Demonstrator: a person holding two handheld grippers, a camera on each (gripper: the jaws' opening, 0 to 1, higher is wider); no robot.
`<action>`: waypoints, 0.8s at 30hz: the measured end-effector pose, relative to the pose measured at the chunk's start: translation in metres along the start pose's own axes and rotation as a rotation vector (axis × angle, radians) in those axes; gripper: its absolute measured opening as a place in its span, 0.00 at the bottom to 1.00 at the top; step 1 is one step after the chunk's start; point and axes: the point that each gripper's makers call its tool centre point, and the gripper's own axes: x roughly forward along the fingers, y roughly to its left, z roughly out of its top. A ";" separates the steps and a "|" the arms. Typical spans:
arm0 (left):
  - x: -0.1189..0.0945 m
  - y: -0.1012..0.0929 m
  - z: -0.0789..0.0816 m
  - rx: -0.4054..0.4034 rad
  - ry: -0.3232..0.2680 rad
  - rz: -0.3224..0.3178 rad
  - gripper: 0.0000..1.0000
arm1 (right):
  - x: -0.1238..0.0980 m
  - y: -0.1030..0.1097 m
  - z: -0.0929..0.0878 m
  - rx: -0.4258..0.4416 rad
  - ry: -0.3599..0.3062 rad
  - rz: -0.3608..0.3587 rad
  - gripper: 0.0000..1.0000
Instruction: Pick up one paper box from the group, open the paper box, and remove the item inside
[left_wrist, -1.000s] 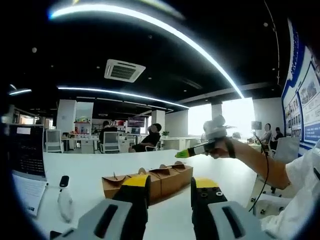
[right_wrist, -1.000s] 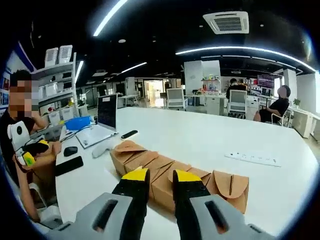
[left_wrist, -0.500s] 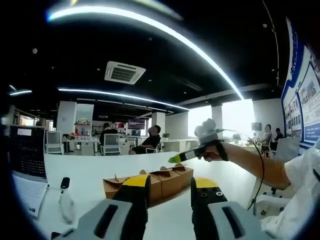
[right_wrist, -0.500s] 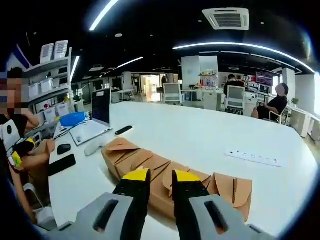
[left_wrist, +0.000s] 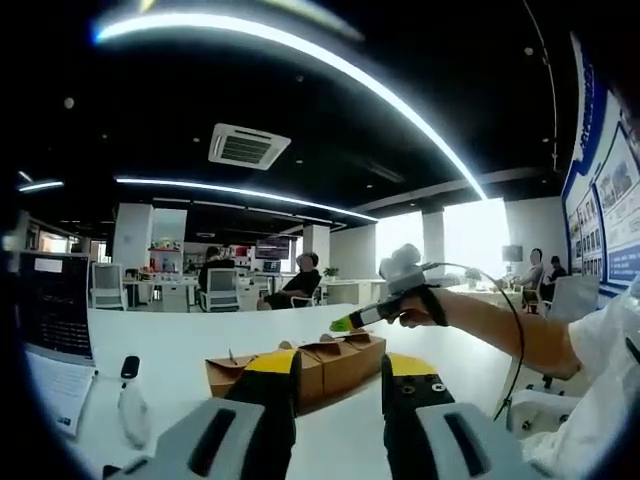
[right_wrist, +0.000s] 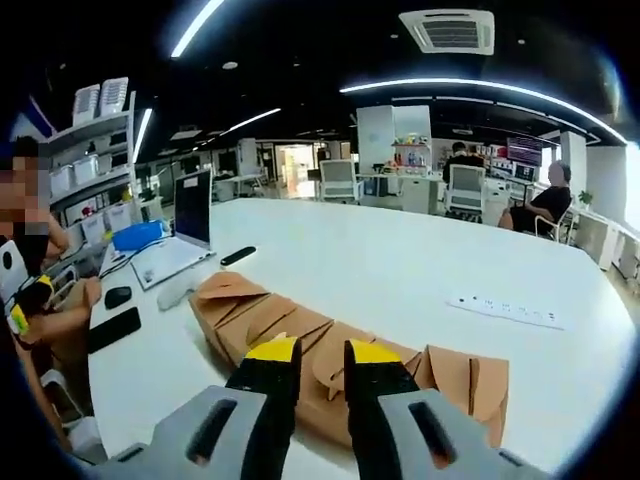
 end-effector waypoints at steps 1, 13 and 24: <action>0.000 0.000 0.000 0.000 -0.001 -0.001 0.34 | 0.002 -0.001 0.000 -0.001 0.003 -0.004 0.19; -0.002 0.002 0.003 0.003 -0.011 0.000 0.34 | 0.012 -0.011 -0.016 -0.004 0.043 -0.041 0.19; 0.001 0.000 0.003 0.008 -0.011 -0.009 0.34 | 0.014 -0.009 -0.028 0.004 0.063 -0.032 0.19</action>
